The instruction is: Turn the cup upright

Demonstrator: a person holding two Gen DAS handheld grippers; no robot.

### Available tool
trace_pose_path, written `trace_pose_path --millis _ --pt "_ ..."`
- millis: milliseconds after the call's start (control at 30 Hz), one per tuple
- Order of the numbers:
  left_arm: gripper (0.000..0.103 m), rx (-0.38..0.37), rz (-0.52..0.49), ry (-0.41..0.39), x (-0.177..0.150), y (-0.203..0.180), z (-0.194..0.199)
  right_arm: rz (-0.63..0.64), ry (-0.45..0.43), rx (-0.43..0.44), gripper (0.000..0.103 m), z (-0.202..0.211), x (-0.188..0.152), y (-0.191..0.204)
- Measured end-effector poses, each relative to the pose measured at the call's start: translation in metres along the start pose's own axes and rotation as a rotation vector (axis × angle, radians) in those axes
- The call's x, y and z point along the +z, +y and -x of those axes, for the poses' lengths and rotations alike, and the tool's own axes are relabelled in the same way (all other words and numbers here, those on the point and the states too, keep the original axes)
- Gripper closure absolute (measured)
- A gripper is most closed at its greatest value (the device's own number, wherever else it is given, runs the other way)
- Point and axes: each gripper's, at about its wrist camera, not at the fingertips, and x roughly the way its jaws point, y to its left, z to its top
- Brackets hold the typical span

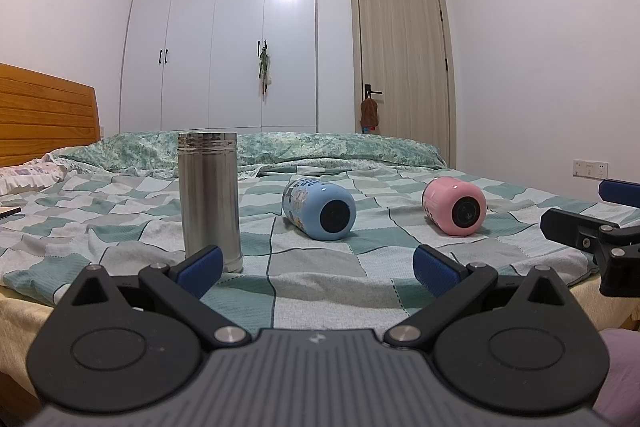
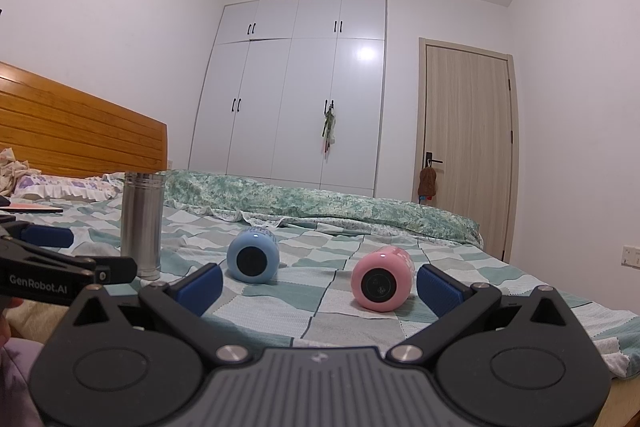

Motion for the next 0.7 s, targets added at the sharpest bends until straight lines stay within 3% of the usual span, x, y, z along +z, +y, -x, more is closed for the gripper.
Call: trace_pose_path --millis 700 --pt "0.0 -0.001 -0.002 0.001 -0.0002 -0.0002 0.0006 -0.006 0.002 0.002 0.0 -0.0001 0.0011 0.0005"
